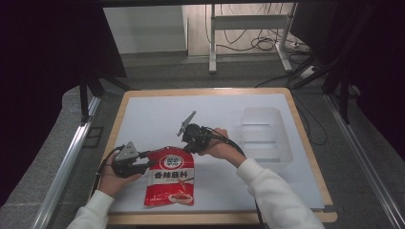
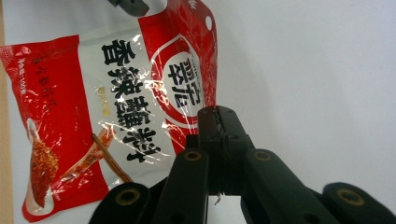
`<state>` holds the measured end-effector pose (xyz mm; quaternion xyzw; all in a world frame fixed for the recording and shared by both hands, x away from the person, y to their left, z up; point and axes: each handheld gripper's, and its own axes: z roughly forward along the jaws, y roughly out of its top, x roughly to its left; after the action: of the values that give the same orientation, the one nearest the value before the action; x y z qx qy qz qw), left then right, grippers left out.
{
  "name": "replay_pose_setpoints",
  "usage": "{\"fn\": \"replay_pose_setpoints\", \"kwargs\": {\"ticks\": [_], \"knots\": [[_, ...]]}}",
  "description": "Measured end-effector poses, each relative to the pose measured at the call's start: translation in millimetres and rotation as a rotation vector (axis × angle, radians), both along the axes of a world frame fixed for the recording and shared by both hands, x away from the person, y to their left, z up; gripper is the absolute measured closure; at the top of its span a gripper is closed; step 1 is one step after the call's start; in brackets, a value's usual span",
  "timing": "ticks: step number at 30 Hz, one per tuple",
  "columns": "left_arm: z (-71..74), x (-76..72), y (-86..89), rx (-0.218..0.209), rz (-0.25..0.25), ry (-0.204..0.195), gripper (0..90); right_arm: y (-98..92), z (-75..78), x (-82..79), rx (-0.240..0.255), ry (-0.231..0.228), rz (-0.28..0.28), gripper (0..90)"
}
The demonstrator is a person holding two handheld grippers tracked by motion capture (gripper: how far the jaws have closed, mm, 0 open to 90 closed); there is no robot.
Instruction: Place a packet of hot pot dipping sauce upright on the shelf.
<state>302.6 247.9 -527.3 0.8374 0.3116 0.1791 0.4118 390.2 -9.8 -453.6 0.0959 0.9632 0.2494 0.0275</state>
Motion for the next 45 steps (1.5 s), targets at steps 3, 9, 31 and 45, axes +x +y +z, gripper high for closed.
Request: {"fn": "replay_pose_setpoints", "kwargs": {"ticks": [3,9,31,45], "knots": [[-0.2,1.0,-2.8,0.026,0.023,-0.011,62.3,1.3,-3.1,0.2,-0.002,-0.002,0.004,88.6],[1.7,-3.1,-0.7,0.041,0.030,-0.028,83.1,2.1,-4.0,-0.7,-0.001,0.007,0.011,87.3],[2.2,-8.3,-4.3,0.065,-0.016,-0.052,89.1,41.2,-21.7,11.4,-0.152,0.024,0.059,80.9],[2.6,-8.8,-2.3,0.023,0.023,-0.051,58.1,40.4,-16.2,7.4,-0.154,0.001,0.112,88.7]]}}
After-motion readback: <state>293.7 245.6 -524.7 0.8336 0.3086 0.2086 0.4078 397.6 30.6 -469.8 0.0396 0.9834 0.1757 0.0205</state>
